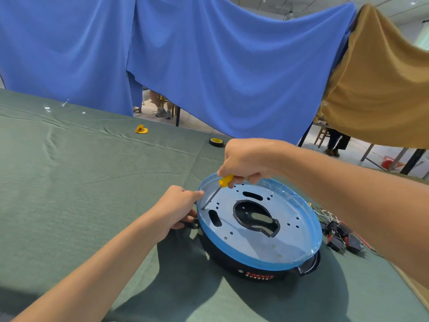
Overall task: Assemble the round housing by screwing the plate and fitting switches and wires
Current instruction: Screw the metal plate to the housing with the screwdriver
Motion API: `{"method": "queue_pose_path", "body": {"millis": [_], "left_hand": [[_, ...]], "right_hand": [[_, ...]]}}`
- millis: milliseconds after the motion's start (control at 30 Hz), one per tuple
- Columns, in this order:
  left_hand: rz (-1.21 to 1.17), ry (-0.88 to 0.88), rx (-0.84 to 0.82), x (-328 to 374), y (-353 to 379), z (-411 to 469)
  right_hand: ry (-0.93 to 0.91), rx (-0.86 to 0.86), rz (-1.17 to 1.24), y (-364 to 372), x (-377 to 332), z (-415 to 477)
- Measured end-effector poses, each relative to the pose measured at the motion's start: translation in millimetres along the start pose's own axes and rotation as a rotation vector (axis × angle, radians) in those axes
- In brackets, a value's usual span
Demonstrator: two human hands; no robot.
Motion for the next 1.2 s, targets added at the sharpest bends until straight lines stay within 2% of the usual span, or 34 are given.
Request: {"method": "queue_pose_path", "body": {"millis": [100, 200, 300, 433, 600, 700, 1000, 1067, 1200], "left_hand": [[0.047, 0.008, 0.02, 1.0, -2.9, 0.7], [0.105, 0.024, 0.017, 1.6, -2.8, 2.3], [0.158, 0.055, 0.03, 2.1, -2.8, 4.3], [0.265, 0.126, 0.109, 6.2, -4.6, 3.4], [0.349, 0.189, 0.198, 13.7, -3.7, -6.5], [0.357, 0.194, 0.207, 15.2, -2.9, -8.9], [0.365, 0.158, 0.205, 20.6, 2.3, -13.7], [0.379, 0.152, 0.204, 20.9, 1.8, -15.3], [0.38, 0.16, 0.193, 18.1, 0.8, -12.7]], "right_hand": [[0.025, -0.035, 0.073, 1.4, 0.9, 3.3], [-0.006, 0.008, -0.153, -4.0, -17.8, 3.8], [-0.104, 0.041, -0.265, -7.2, -38.6, 1.1], [-0.274, -0.018, -0.215, -8.4, -53.4, -9.4], [-0.407, 0.11, -0.25, -14.3, -63.5, -12.5], [-0.381, 0.158, -0.196, -16.9, -58.5, -9.1], [-0.125, 0.338, -0.143, -24.6, -20.3, 0.4], [-0.121, 0.304, -0.195, -24.5, -24.0, 0.4], [-0.165, 0.089, -0.3, -14.9, -35.8, -3.8]]}}
Point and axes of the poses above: each hand's wrist, its own z-axis towards the middle knuckle, its own y-axis out of the palm, x = y × z, the point moved 10 cm from there along z, towards the middle knuckle, and after that the axes turned 8 degrees about -x, right-handed, at the moved point
